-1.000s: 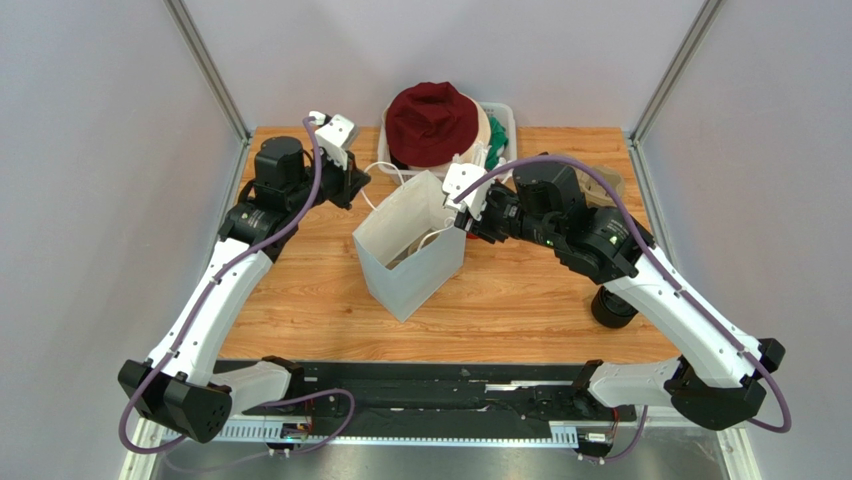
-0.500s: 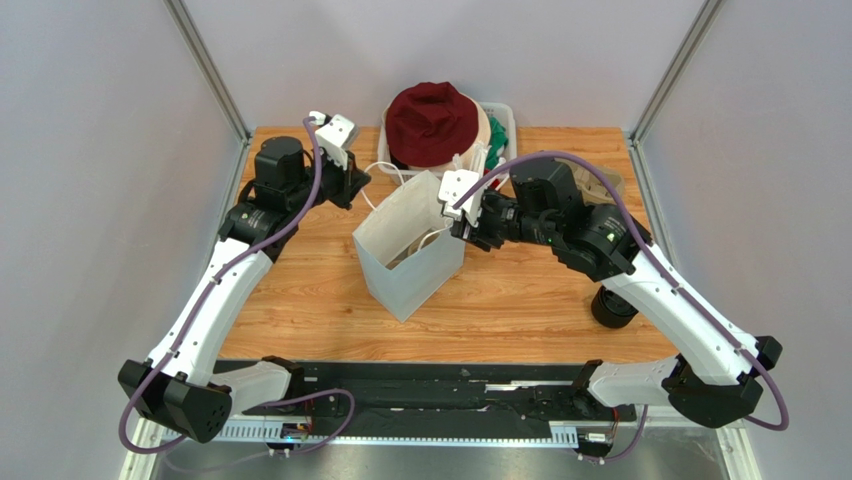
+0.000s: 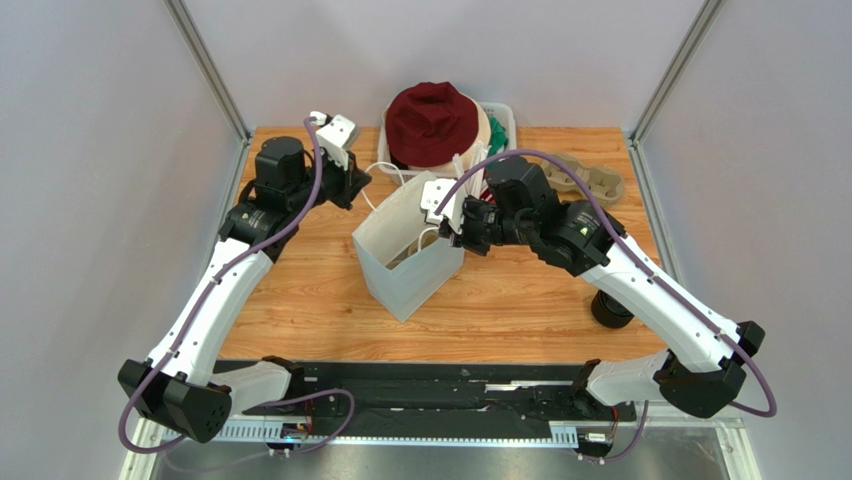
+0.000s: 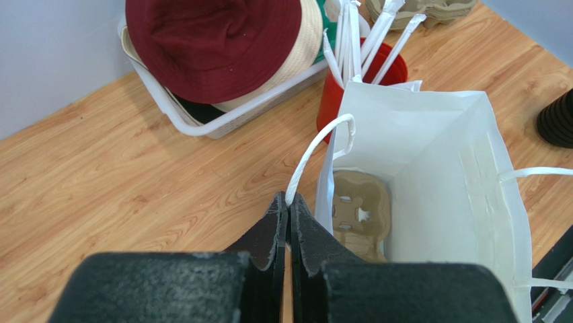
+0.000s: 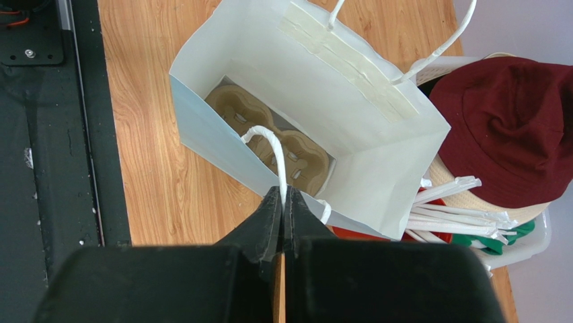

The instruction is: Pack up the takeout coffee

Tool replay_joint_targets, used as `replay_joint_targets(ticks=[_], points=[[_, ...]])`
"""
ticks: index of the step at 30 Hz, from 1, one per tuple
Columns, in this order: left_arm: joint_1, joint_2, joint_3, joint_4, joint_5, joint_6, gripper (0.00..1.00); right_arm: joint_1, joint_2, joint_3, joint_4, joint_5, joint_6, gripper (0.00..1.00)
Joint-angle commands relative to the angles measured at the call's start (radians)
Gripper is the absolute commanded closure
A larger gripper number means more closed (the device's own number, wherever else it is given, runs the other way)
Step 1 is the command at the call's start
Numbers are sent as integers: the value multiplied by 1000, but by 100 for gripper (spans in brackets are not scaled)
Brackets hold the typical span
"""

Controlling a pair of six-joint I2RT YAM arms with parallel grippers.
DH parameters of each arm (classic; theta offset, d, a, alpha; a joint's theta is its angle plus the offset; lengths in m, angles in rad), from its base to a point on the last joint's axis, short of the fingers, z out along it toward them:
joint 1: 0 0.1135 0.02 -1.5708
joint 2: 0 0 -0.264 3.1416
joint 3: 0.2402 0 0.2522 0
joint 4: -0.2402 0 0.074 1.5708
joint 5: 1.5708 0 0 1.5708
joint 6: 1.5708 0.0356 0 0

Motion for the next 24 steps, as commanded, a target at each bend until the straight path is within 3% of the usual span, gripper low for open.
replay_joint_targets(ticks=[1,14,17,20,24], points=[[-4,-2,60,10,-9,27,96,12,1,85,29,8,29,100],[-4,-22,318,-65,-18,83,98,17,13,323,-14,60,104,100],[-4,-28,324,-71,-1,81,98,17,13,285,-2,40,105,100],[-4,-42,241,-59,26,77,98,18,3,145,52,19,119,100],[-4,-56,-3,21,40,75,98,32,7,-105,196,55,131,100]])
